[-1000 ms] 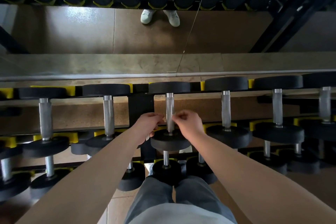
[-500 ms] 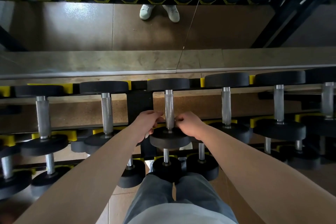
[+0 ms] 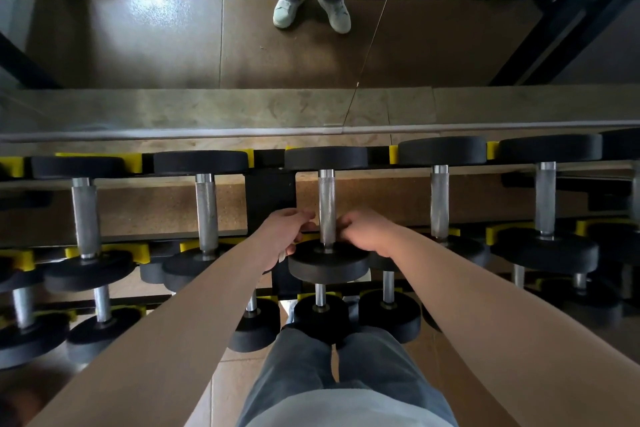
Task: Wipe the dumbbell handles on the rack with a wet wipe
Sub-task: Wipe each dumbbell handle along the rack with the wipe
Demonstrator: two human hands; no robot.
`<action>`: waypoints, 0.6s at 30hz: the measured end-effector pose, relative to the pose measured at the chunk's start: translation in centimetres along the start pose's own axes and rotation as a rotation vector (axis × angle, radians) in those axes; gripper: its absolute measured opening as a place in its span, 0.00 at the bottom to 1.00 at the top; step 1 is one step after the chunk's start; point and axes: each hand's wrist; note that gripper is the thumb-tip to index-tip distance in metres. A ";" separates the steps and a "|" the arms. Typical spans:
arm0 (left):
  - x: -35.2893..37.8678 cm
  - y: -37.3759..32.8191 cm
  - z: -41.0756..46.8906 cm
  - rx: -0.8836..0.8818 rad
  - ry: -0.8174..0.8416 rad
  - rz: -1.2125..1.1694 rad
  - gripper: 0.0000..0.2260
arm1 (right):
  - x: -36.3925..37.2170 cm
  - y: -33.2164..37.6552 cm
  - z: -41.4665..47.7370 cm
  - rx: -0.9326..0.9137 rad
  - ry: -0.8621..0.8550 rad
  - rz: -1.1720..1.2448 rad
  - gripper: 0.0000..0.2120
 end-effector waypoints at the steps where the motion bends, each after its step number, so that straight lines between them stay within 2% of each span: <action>1: 0.0 -0.1 0.0 -0.003 0.000 0.002 0.08 | 0.0 0.0 0.3 0.010 0.005 -0.007 0.12; 2: 0.0 -0.1 0.0 -0.006 0.001 0.007 0.08 | -0.2 0.1 0.6 0.026 -0.006 0.016 0.11; 4: -0.1 -0.2 -0.1 -0.011 0.000 0.024 0.08 | -1.0 0.2 1.7 0.058 -0.080 0.225 0.09; 7: -0.2 -0.2 -0.2 0.001 0.007 0.036 0.08 | -2.4 1.3 2.8 0.029 -0.217 0.819 0.12; 9: -0.2 -0.2 -0.4 0.007 0.009 0.035 0.08 | -3.1 1.6 2.9 -0.012 -0.210 1.067 0.14; 10: -0.2 -0.1 -0.4 0.008 0.010 0.037 0.08 | -3.2 1.6 2.7 -0.013 -0.178 1.059 0.14; 11: -0.2 -0.1 -0.5 0.007 0.014 0.043 0.08 | -3.0 1.3 2.7 0.001 -0.142 0.934 0.14; 14: -0.2 -0.3 -0.4 0.005 0.030 0.051 0.08 | -1.8 0.5 1.9 0.017 0.030 0.191 0.12; 15: -0.2 -0.3 -0.4 0.004 0.042 0.044 0.09 | -1.5 0.4 1.7 0.003 0.099 0.039 0.12; 18: -0.1 -0.4 -0.1 0.009 0.057 0.059 0.09 | -1.5 0.9 1.5 -0.009 0.165 -0.059 0.11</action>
Point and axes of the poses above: each hand's wrist, its own z-axis towards the middle knuckle, its own x-axis out of the palm, y = z × x, and after that the axes turned 7 degrees about -x, right-handed
